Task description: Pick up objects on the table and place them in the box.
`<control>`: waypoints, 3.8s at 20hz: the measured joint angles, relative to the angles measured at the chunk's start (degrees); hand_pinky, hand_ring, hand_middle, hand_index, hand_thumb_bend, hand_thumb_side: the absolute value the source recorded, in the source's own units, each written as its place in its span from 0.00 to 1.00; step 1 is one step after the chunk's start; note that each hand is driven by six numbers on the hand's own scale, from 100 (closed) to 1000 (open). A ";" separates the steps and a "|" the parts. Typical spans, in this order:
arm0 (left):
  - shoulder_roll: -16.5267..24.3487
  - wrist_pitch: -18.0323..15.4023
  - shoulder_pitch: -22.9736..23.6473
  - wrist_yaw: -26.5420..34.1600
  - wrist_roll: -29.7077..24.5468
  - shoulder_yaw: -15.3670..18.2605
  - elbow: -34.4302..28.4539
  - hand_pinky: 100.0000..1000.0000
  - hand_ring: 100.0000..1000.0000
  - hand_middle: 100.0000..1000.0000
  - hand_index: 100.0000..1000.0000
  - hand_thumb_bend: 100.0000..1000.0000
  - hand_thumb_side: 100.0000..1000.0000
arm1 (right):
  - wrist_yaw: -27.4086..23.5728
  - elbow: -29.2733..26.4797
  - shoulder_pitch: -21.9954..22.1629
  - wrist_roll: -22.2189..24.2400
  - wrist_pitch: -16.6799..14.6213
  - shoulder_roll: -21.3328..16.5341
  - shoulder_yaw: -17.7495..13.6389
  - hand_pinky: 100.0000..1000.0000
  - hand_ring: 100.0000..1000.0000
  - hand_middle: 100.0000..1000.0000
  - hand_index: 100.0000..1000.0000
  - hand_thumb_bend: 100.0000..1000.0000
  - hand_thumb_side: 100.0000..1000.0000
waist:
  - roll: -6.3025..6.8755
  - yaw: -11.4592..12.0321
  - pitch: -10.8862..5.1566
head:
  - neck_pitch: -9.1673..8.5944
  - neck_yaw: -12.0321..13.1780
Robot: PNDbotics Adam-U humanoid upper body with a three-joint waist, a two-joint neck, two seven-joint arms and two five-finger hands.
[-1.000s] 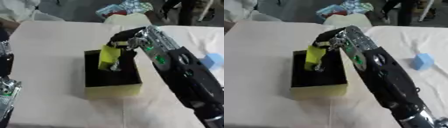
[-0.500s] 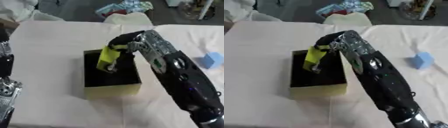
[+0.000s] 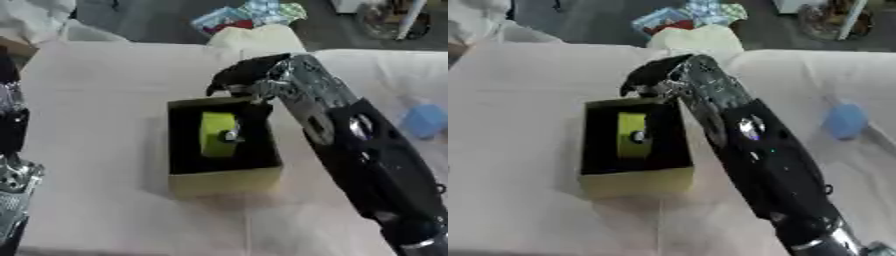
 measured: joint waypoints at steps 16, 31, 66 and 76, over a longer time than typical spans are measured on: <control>0.00 -0.13 0.00 0.00 -0.31 -0.01 0.00 0.86 0.60 0.73 0.71 0.41 0.58 | -0.57 -4.92 0.60 1.05 1.62 -2.06 -1.89 0.84 0.97 0.92 0.98 0.33 0.38 | -0.04 -0.09 0.01 | 0.00 -0.26; 0.00 -0.22 0.43 -0.46 0.17 0.37 0.00 0.85 0.60 0.73 0.71 0.41 0.58 | 2.73 -5.50 3.01 -0.58 11.39 -21.69 -13.66 0.84 0.96 0.91 0.98 0.29 0.45 | 0.08 -1.93 0.06 | 0.00 -0.34; 0.00 -0.12 1.01 -0.94 0.47 0.70 0.00 0.86 0.60 0.73 0.71 0.40 0.56 | 10.19 14.07 6.11 -5.36 24.69 -27.40 -24.34 0.83 0.97 0.86 0.98 0.27 0.97 | 0.69 -2.51 0.20 | 0.00 -0.32; -0.03 -0.09 1.07 -0.94 0.45 0.70 0.00 0.86 0.60 0.73 0.71 0.40 0.55 | 11.01 17.13 6.17 -7.17 27.87 -25.23 -26.66 0.81 0.94 0.82 1.00 0.22 1.00 | 1.03 -2.42 0.29 | 0.00 -0.32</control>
